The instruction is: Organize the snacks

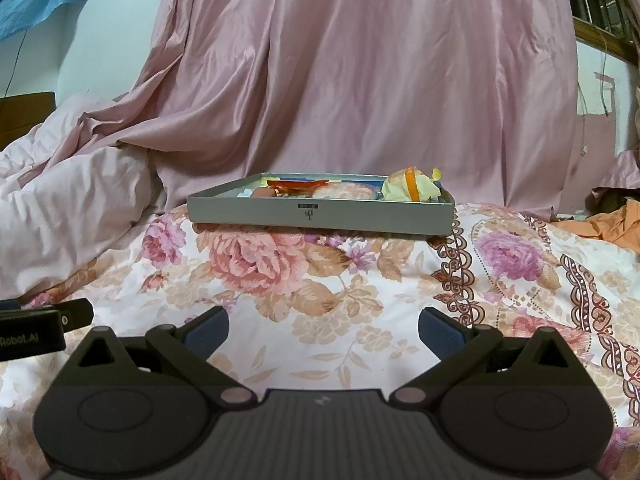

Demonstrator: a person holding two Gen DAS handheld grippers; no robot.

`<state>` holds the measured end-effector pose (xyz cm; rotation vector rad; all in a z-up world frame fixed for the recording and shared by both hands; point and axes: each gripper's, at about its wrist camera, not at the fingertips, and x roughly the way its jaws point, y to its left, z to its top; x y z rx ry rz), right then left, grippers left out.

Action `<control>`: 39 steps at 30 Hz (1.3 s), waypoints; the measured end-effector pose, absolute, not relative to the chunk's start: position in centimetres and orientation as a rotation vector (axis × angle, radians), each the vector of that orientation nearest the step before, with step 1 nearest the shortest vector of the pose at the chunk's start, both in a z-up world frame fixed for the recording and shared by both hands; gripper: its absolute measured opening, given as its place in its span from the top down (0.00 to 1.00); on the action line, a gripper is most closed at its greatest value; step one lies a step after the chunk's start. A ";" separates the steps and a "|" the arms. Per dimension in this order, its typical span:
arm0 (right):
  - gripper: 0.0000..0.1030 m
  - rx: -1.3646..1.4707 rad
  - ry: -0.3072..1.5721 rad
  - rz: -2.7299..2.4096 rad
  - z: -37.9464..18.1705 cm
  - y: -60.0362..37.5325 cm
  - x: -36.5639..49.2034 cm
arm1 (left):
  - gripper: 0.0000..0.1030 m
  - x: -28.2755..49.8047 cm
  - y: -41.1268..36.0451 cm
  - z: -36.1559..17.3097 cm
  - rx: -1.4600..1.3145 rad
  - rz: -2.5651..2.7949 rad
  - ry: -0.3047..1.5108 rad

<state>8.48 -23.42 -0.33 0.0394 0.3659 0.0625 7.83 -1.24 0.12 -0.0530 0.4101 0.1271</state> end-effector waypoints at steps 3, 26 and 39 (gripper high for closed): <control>0.00 0.039 0.367 0.064 -0.3 -23.4 8.5 | 0.01 7.8 -1.3 0.1 -0.050 0.129 0.409; 0.00 0.036 0.377 0.071 -0.5 -23.3 8.6 | 0.01 7.8 -1.3 0.0 -0.045 0.131 0.409; 0.00 0.034 0.381 0.072 -0.6 -23.2 8.6 | 0.01 7.7 -1.1 0.0 -0.048 0.129 0.408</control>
